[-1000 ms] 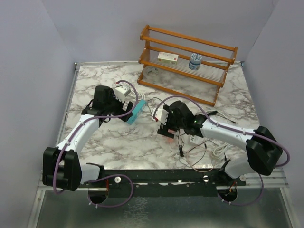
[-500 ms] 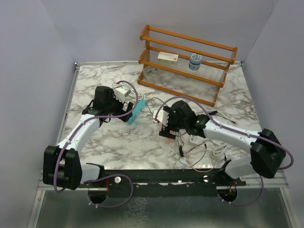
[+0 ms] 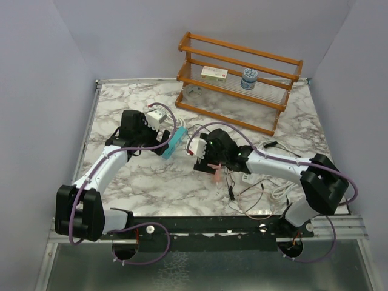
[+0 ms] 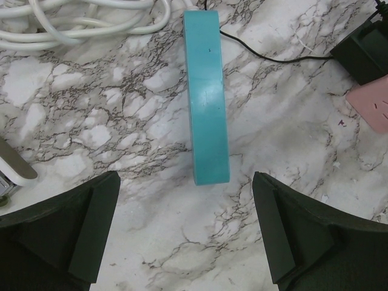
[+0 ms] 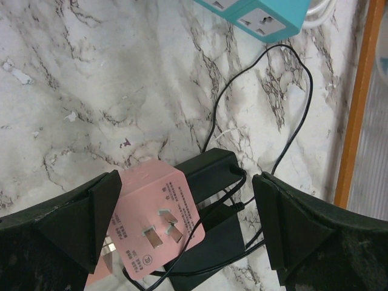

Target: Pull the plug off the socket

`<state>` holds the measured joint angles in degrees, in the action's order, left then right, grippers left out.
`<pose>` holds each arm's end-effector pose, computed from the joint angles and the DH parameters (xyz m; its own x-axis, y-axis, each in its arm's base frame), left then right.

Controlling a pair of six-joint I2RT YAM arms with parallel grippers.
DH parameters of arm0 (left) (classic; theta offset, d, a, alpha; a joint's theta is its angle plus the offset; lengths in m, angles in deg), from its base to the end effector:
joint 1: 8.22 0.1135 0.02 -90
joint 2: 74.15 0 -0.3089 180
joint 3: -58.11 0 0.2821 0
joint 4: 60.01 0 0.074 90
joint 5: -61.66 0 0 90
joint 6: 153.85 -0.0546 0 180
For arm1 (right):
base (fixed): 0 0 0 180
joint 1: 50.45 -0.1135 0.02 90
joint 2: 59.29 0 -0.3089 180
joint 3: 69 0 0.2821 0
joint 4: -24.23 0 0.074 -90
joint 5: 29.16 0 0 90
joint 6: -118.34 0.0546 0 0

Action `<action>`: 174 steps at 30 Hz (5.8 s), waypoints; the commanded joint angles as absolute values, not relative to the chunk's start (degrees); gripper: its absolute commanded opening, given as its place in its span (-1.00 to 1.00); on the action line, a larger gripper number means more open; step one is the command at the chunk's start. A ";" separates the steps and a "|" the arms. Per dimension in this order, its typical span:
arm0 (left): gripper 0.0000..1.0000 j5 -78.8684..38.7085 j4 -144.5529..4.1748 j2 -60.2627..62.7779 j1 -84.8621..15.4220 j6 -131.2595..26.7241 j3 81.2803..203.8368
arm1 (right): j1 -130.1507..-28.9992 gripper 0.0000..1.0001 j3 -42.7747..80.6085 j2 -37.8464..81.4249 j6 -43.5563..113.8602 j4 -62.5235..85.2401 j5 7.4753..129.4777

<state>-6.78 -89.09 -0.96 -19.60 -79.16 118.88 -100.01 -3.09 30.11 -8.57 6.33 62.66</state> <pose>0.2898 -0.0788 0.2658 -0.5068 0.3525 -0.7867 0.6088 0.7925 -0.0371 0.2399 0.2842 0.2249 0.1232 -0.7808 -0.6125 -0.8782 0.2017 -0.4338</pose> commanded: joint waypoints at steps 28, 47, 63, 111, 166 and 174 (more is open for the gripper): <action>0.98 -7.04 -88.91 -0.71 -19.47 -79.31 118.73 | -98.36 1.00 -13.78 19.45 -4.79 -3.70 52.66; 0.98 -6.37 -88.95 -0.57 -19.45 -79.45 118.60 | -91.34 1.00 -8.74 23.08 0.12 -11.33 63.80; 0.98 -6.02 -89.06 0.03 -19.47 -79.46 118.73 | -90.53 0.84 -6.31 23.60 0.75 -11.89 70.44; 0.98 30.45 -57.09 12.53 -33.58 -82.42 112.87 | -83.10 -0.96 -12.67 15.57 -19.27 -11.94 86.59; -1.00 27.15 -75.64 34.15 -46.11 -125.07 128.87 | -81.65 -0.99 -17.93 14.50 -25.66 -16.19 82.70; -1.00 25.41 -70.87 33.67 -45.37 -118.97 127.43 | -81.65 -0.99 -17.73 15.61 -25.02 -15.96 83.69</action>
<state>27.86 -73.55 33.81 -45.78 -120.93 128.87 -81.47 -16.34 13.70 -24.87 -10.92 85.70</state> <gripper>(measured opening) 0.381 0.643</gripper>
